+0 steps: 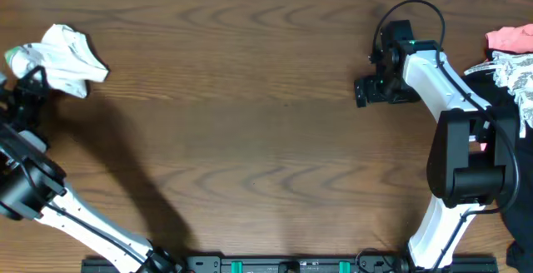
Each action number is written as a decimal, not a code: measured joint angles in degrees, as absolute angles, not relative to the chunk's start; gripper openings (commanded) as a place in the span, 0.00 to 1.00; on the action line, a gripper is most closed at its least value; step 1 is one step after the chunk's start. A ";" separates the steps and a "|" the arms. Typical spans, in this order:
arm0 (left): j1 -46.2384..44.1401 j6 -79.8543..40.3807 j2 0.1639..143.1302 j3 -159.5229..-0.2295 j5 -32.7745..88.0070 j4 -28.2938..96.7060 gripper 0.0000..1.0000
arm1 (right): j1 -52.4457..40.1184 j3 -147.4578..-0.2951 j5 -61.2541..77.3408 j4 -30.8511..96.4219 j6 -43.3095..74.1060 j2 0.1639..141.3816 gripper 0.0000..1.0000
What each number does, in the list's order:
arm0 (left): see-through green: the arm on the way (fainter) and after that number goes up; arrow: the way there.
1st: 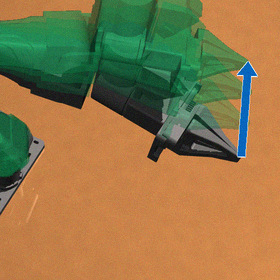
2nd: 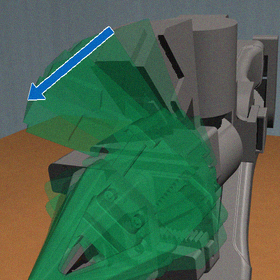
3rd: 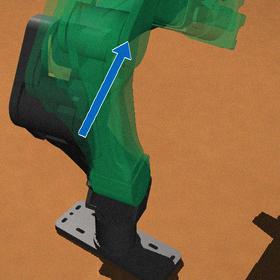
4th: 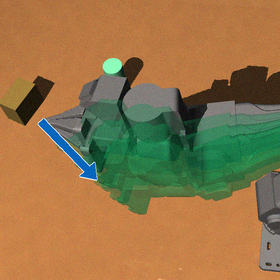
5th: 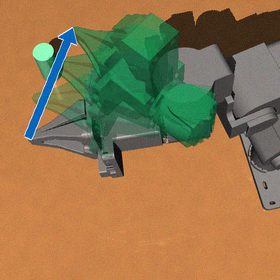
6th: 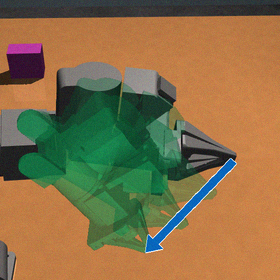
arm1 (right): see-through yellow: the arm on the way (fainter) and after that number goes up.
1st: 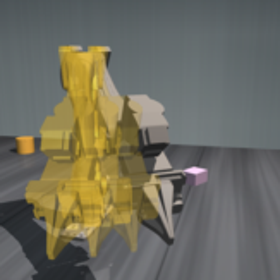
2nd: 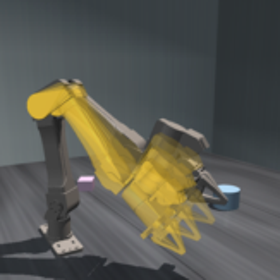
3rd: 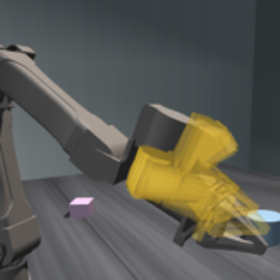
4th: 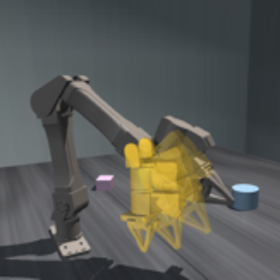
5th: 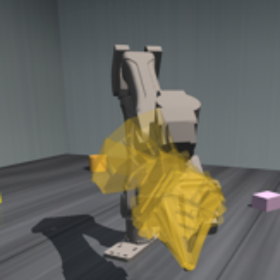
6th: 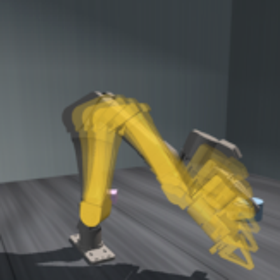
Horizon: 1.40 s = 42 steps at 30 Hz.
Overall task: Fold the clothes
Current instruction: 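Lift the bundle and carry it to the table's far-left corner, then lower the bundle at the left corner and press it flat, left gripper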
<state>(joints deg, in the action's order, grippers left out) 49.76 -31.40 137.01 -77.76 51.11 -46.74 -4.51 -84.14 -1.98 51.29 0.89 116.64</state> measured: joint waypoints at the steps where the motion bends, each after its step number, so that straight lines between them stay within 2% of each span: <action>1: 50.43 -31.20 137.01 -77.73 51.24 -45.91 0.06 | -4.51 -84.14 -1.98 51.29 0.89 116.64 0.99; 17: 58.81 -26.26 136.40 -77.93 54.59 -28.88 0.07 | -4.51 -84.14 -1.98 51.29 0.89 116.64 0.99; 23: 59.33 -25.02 135.39 -77.93 55.00 -27.86 0.68 | -4.51 -84.14 -1.98 51.29 0.89 116.64 0.99; 26: 59.57 -24.60 133.49 -77.89 53.52 -26.61 0.82 | -4.51 -84.14 -1.98 51.29 0.89 116.64 0.99; 29: 59.68 -22.63 130.96 -77.73 50.78 -22.15 0.88 | -4.51 -84.14 -1.98 51.29 0.89 116.64 0.99; 35: 59.66 -16.73 120.57 -77.36 43.59 -12.21 0.88 | -4.51 -84.14 -1.98 51.29 0.89 116.64 0.99; 42: 57.49 -14.28 108.64 -77.38 35.42 -6.09 0.86 | -4.51 -84.14 -1.98 51.29 0.89 116.64 0.99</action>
